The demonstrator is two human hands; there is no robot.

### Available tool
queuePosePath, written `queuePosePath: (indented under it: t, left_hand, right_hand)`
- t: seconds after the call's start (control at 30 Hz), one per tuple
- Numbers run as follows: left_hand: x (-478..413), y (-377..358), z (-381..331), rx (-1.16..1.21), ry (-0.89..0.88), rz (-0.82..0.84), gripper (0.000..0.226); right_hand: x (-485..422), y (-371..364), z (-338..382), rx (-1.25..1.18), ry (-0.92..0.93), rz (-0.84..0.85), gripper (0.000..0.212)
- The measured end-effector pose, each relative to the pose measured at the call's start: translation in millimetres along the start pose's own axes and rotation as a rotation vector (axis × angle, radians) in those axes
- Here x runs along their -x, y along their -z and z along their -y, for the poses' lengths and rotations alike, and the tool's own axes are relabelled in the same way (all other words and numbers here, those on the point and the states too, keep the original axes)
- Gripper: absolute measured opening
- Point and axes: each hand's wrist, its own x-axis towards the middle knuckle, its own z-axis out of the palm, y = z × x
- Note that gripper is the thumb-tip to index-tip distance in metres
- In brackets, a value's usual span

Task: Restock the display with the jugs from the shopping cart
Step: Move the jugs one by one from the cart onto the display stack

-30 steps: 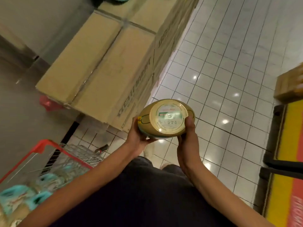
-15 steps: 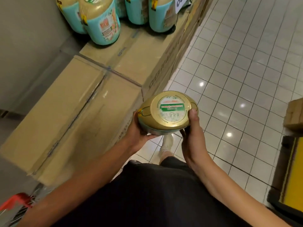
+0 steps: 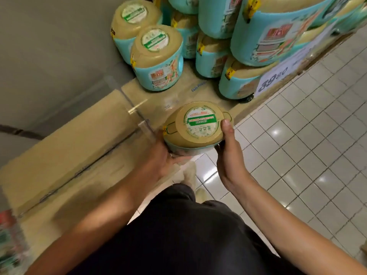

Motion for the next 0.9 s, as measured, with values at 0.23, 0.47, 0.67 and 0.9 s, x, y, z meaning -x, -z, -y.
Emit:
queuePosePath:
  t: [0.23,0.47,0.67,0.9]
  left_hand:
    - [-48,-16,-46,-0.179,-0.206,-0.315,0.043]
    - [-69,-35,-70,-0.077,-0.277,-0.435,0.036]
    - [-81,-47,-85,-0.046,-0.330,-0.473,0.034]
    - [-79,-68,-66,0.002,-0.442,-0.622,0.042]
  right_hand:
    - [-99,-20,19,-0.041,-0.038,0.112,0.051]
    - [-153,-36,32,0.003,-0.051,0.141,0.050]
    - [-190,-29,18,0.024,-0.049,0.168,0.057]
    - [-209,-13,16,0.025,-0.091,0.310,0.065]
